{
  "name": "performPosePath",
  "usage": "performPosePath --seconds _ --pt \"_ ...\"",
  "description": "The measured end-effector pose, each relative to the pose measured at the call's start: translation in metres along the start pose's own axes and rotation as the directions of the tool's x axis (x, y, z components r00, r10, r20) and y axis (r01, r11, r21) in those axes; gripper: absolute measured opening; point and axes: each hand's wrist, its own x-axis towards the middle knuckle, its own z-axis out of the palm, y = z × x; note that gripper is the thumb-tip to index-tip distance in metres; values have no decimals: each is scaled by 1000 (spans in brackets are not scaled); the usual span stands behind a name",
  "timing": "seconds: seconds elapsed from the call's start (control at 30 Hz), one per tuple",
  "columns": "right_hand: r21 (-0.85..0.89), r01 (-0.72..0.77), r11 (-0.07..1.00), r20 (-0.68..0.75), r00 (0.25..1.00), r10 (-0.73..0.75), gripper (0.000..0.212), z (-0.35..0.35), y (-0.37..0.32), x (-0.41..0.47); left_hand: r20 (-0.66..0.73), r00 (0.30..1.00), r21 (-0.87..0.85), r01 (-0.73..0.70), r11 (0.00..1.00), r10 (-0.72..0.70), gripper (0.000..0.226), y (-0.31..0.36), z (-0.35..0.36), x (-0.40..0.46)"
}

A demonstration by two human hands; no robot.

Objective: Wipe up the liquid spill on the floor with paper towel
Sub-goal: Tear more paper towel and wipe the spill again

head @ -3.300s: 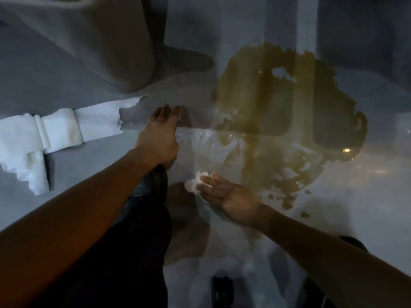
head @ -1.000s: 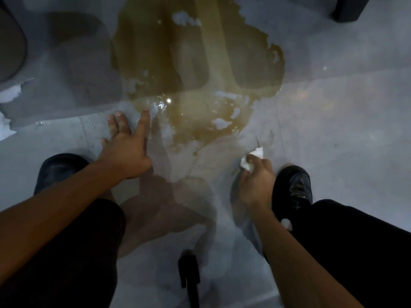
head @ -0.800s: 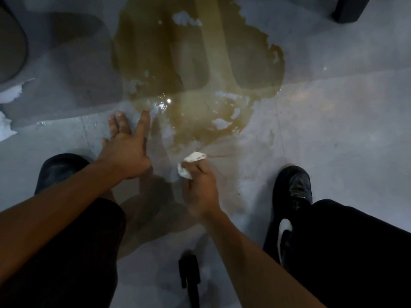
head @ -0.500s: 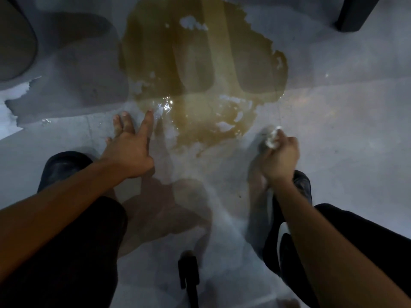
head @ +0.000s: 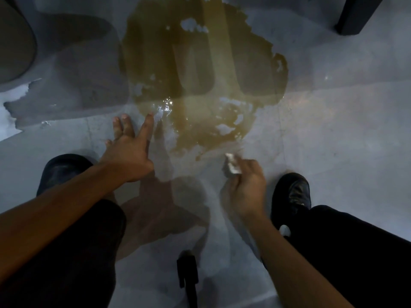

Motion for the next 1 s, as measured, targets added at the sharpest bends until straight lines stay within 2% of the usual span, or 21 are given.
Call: performPosePath --seconds 0.1,0.17,0.23,0.3,0.33,0.4,0.43,0.5,0.53,0.6,0.67,0.7,0.77,0.87,1.0 --pt "-6 -202 979 -132 971 200 41 -32 25 20 -1 1000 0 0 1000 0 130 0 0 0" --pt "-59 -268 962 -133 957 258 37 -34 42 22 -2 1000 3 3 1000 -3 131 1 -1 -1" --pt "-144 -287 947 -89 957 276 41 -14 35 12 1 1000 -3 7 1000 -7 129 2 -1 -1" --pt "-147 -122 982 1 992 124 50 23 17 -2 -2 1000 -6 6 1000 -6 129 3 0 -1" --pt "-136 -42 990 59 997 50 46 41 -3 -8 -1 1000 -2 8 1000 -8 130 3 0 -1" --pt "-31 27 999 146 989 -22 16 64 -42 -19 9 1000 0 14 1000 -14 132 2 0 0" --pt "4 65 998 153 986 -65 8 69 -59 -21 10 1000 4 19 1000 -19 134 1 1 0" --pt "2 247 969 189 952 -243 25 67 -74 -20 4 1000 7 23 1000 -23 133 0 2 1" --pt "27 254 967 135 958 -255 33 64 -73 -16 3 1000 5 21 1000 -21 131 -1 1 1" --pt "62 154 986 -5 988 -154 34 46 -60 -8 6 1000 2 17 1000 -17 129 -2 2 1" --pt "90 -7 996 -157 987 21 34 28 -42 -2 15 1000 9 21 1000 -21 132 -2 1 1" --pt "98 -76 992 -168 981 91 34 22 -36 -2 25 999 10 25 1000 -25 134 -2 0 1" --pt "65 -174 983 -99 979 180 30 22 -34 -4 41 999 -2 29 1000 -29 137 -1 -2 0" --pt "128 -208 970 -27 977 213 25 55 -62 5 44 999 -34 21 999 -19 135 -3 -8 -2" --pt "208 -95 974 13 995 94 27 93 -139 43 -2 1000 -114 -9 993 9 127 -14 -15 -3"
